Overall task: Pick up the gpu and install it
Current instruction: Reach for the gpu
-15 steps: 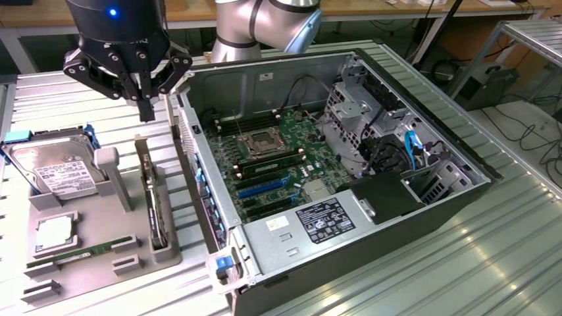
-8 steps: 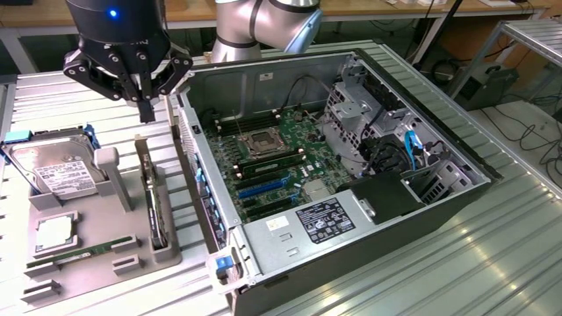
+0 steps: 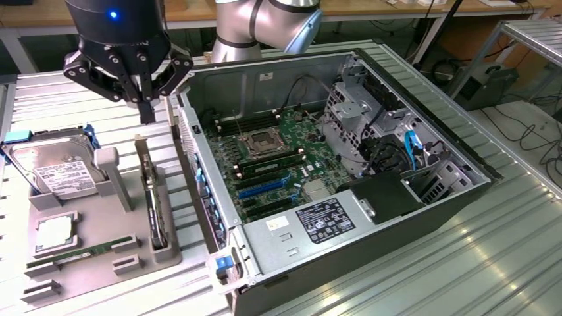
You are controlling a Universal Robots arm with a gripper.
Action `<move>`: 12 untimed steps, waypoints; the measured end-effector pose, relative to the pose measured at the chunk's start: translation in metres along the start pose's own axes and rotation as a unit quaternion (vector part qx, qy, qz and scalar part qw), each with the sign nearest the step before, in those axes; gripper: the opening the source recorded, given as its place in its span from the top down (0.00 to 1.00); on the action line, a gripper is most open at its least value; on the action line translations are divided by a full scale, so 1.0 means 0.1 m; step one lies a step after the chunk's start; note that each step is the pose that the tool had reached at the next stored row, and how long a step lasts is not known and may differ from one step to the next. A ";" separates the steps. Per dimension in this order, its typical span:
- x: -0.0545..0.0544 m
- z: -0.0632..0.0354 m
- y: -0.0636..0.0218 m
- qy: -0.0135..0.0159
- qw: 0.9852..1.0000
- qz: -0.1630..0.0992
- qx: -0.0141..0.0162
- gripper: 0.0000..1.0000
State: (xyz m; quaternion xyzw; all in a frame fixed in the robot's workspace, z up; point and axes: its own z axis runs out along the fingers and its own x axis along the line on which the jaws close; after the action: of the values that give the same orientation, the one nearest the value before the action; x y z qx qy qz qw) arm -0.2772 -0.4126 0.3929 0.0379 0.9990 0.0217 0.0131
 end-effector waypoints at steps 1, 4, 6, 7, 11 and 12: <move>0.00 0.000 -0.003 0.000 1.000 0.000 0.000 0.89; 0.00 0.001 -0.010 0.000 1.000 0.000 0.000 0.89; 0.00 0.001 -0.020 0.000 1.000 0.000 0.000 0.89; 0.00 0.001 -0.023 0.000 1.000 0.000 0.000 0.89; 0.00 0.001 -0.046 0.000 1.000 0.000 0.000 0.89; 0.00 0.001 -0.050 0.000 1.000 0.000 0.000 0.89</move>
State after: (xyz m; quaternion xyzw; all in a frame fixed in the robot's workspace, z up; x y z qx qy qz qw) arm -0.2771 -0.4176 0.3926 0.0379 0.9990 0.0217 0.0131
